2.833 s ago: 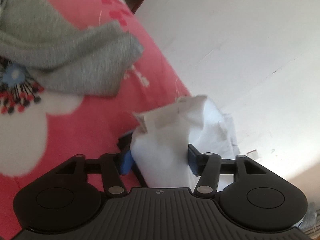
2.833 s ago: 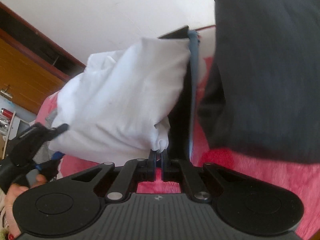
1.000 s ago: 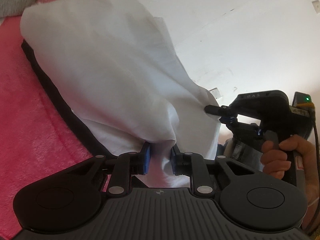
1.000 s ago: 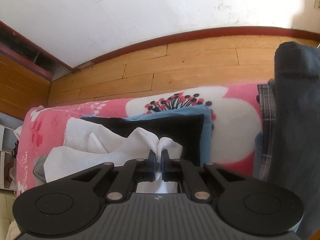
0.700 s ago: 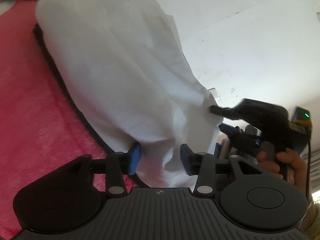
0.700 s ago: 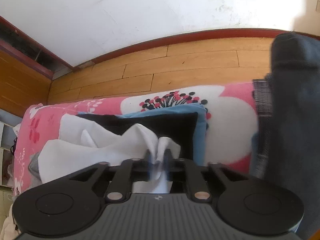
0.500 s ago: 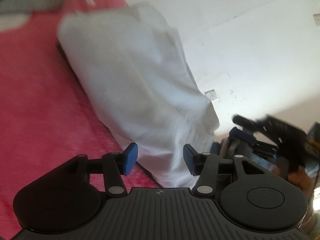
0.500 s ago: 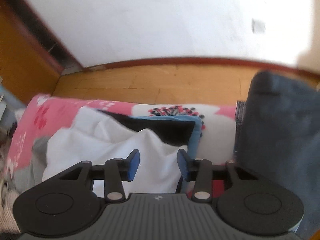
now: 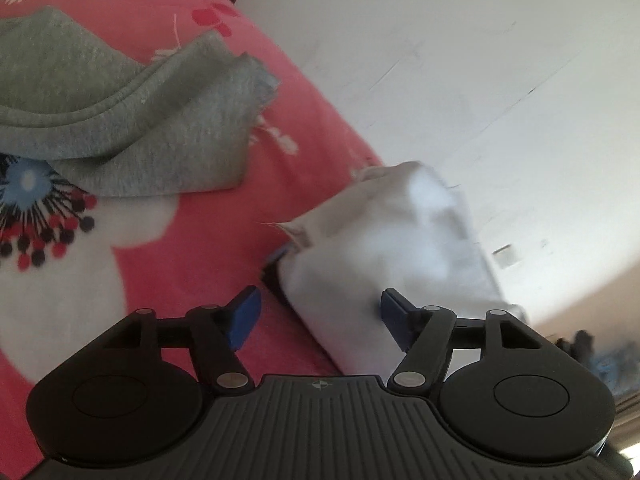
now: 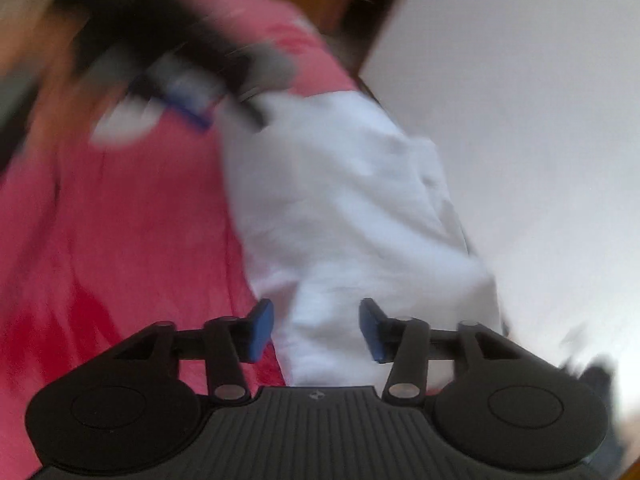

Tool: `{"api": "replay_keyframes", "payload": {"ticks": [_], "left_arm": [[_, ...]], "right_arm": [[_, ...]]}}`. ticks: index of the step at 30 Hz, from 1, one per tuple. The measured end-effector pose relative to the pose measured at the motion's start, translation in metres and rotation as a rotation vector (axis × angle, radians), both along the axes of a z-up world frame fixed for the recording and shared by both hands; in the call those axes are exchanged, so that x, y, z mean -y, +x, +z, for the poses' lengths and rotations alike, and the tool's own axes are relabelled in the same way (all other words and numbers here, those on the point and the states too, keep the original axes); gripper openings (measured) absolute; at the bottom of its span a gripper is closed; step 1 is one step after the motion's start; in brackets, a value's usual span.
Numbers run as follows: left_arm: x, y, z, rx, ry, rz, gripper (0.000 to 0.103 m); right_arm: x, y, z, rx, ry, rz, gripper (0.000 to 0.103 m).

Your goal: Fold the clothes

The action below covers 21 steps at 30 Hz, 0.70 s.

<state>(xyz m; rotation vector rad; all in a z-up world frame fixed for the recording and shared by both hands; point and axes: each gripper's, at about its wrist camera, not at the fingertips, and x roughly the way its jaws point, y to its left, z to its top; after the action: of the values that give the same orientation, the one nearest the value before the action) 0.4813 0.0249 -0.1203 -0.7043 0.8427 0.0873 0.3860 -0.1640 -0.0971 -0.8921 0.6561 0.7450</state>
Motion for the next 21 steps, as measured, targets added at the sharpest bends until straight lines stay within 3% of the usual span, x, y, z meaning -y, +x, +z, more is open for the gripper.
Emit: {"api": "replay_keyframes", "payload": {"ticks": [3,4,5,9,12,18,21], "left_arm": [[0.002,0.012,-0.006,0.001,0.04,-0.004,0.065],[0.005,0.016,-0.005,0.011,0.045,-0.006,0.06],[0.007,0.019,-0.005,0.021,0.049,-0.009,0.049],[0.017,0.033,-0.003,0.061,0.069,-0.017,0.038],[0.022,0.044,0.002,0.093,0.059,-0.011,0.038],[0.023,0.05,-0.002,0.092,0.091,-0.032,0.039],[0.003,0.029,-0.008,0.058,0.079,-0.024,0.052]], "right_arm": [[-0.012,-0.018,-0.03,0.085,-0.123,0.102,0.057],[-0.012,-0.021,-0.037,0.128,-0.156,0.113,0.053],[-0.012,-0.022,-0.041,0.17,-0.18,0.119,0.048],[-0.008,-0.011,-0.04,0.2,-0.206,0.098,0.019],[-0.007,-0.002,-0.035,0.242,-0.229,0.102,0.012],[-0.007,0.002,-0.036,0.289,-0.259,0.128,0.012],[-0.009,-0.008,-0.052,0.272,-0.291,0.19,0.013]]}}
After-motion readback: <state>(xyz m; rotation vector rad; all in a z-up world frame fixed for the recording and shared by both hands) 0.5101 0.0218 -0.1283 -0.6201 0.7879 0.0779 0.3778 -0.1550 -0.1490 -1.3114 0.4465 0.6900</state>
